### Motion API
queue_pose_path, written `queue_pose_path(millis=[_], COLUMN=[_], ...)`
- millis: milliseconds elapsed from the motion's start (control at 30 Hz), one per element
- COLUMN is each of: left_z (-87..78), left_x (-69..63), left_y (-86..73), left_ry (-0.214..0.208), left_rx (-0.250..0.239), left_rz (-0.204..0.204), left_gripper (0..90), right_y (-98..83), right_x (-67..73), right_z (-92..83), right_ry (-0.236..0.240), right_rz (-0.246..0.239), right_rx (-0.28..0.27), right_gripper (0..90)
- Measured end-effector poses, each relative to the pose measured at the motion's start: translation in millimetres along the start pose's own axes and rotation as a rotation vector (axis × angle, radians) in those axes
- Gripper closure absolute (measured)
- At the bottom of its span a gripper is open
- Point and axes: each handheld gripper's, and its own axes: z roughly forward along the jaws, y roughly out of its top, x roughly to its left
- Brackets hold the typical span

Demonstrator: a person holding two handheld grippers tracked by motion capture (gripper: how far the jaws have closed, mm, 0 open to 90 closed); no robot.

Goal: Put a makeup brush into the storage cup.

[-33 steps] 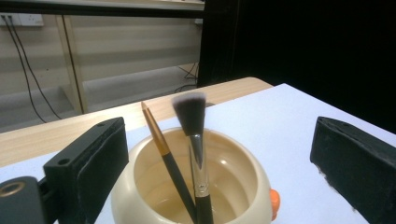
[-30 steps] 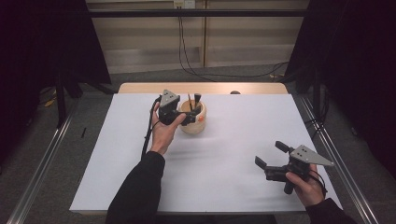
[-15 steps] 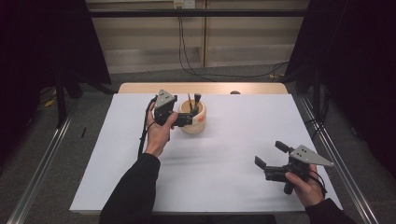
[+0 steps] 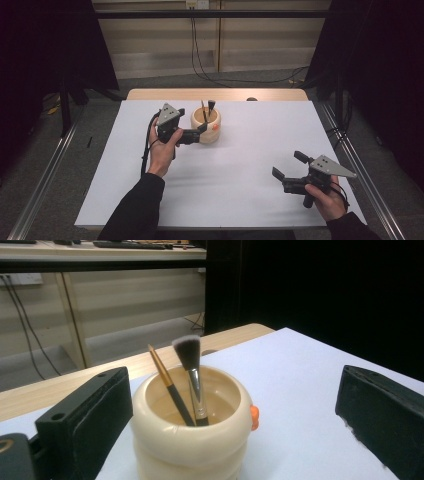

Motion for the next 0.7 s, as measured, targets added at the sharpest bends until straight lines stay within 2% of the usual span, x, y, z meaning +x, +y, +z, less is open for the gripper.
queue_pose_path(millis=[67, 133, 233, 433, 500, 533, 600, 633, 700], left_z=[-6.7, -11.5, -19.5, -41.1, -49.5, -53.3, -60.0, -63.4, -70.6], left_x=[1.1, 2.7, 0.5, 1.1, 0.7, 1.0, -0.2, -0.9, -2.6], left_y=[-0.2, -1.4, -5.4, -12.1, -13.3, -13.9, -15.0, -15.8, -18.8], left_ry=[0.009, -0.001, 0.02, 0.022, 0.046, 0.032, 0.036, 0.047, 0.068], left_rx=[0.001, 0.009, 0.015, -0.002, -0.007, -0.014, -0.017, -0.01, -0.023], left_rz=[-0.02, -0.005, -0.001, -0.036, -0.029, -0.035, -0.027, -0.012, -0.016], left_gripper=[1.2, 0.8, 1.0, 1.5, 1.6, 1.6, 1.6, 1.6, 1.1], right_y=[0.3, 0.0, 0.1, 0.0, 0.1, -0.1, -0.1, -0.2, -0.2], right_x=[-0.4, -0.5, -0.2, 0.0, -0.1, 0.2, 0.2, 0.3, 0.3], right_z=[-0.5, 0.1, -0.3, -0.6, -0.7, -0.1, 0.0, 0.3, 0.0], right_ry=[0.005, 0.0, -0.002, 0.004, 0.004, -0.003, -0.002, -0.005, -0.001], right_rz=[-0.005, -0.005, -0.005, -0.006, -0.007, 0.0, 0.0, -0.001, 0.001], right_rx=[0.001, -0.001, 0.0, 0.0, 0.003, -0.001, 0.002, 0.0, 0.003], right_gripper=[0.0, 0.0, 0.0, 0.0, 0.0, 0.0, 0.0, 0.0, 0.0])
